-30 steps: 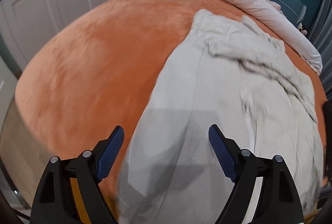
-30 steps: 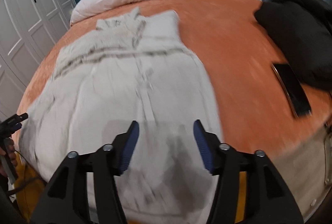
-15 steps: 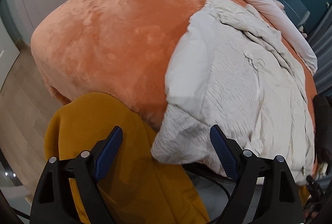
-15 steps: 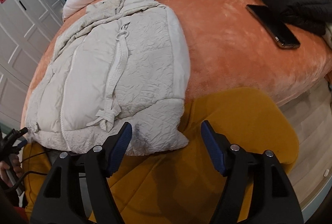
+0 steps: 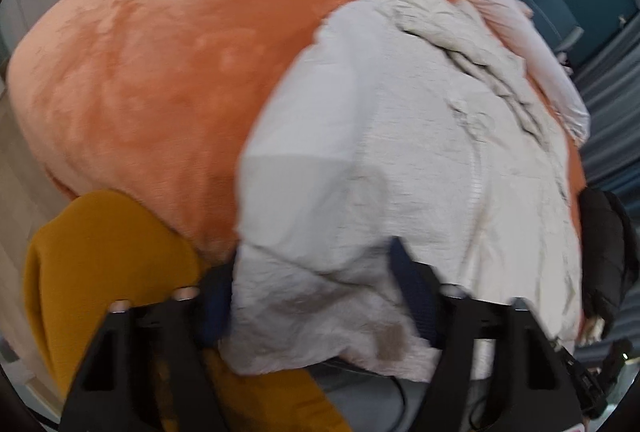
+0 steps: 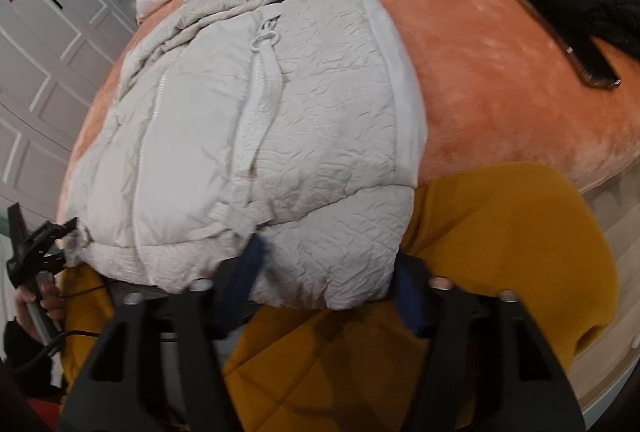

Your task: Fold large clothes

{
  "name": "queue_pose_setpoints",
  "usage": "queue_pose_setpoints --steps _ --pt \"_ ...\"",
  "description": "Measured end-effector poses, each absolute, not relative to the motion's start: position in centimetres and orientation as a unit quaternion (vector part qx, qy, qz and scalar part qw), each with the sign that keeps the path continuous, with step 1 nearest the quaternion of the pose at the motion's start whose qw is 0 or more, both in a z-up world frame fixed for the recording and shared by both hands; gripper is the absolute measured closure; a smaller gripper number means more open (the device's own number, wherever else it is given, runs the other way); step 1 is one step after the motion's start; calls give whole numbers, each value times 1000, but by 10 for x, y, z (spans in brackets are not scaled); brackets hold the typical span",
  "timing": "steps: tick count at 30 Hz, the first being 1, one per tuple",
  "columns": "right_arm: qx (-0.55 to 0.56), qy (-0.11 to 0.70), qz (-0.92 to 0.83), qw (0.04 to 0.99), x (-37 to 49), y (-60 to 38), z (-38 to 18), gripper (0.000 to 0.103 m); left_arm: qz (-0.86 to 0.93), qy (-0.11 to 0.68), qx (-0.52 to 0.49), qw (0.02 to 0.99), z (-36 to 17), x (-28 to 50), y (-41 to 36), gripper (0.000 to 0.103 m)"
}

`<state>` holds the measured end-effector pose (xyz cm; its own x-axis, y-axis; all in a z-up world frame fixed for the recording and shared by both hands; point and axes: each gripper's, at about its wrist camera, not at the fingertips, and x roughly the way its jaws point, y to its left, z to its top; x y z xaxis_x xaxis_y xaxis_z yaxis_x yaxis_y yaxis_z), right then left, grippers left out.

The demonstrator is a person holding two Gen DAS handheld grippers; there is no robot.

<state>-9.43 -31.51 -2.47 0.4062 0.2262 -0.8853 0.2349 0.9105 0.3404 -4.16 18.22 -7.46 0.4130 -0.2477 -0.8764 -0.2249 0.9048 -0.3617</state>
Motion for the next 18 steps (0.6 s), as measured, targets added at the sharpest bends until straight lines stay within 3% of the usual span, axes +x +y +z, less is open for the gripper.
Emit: queue_pose_setpoints --steps 1,3,5,18 --pt "219 542 0 812 -95 -315 -24 75 -13 539 -214 815 -71 -42 179 59" --pt "236 526 9 817 -98 -317 -18 85 -22 526 -193 828 -59 -45 173 85" --pt "255 501 22 827 -104 -318 -7 89 -47 505 -189 841 -40 -51 171 95" --pt "195 361 120 904 -164 -314 150 93 -167 378 -190 891 115 -147 156 98"
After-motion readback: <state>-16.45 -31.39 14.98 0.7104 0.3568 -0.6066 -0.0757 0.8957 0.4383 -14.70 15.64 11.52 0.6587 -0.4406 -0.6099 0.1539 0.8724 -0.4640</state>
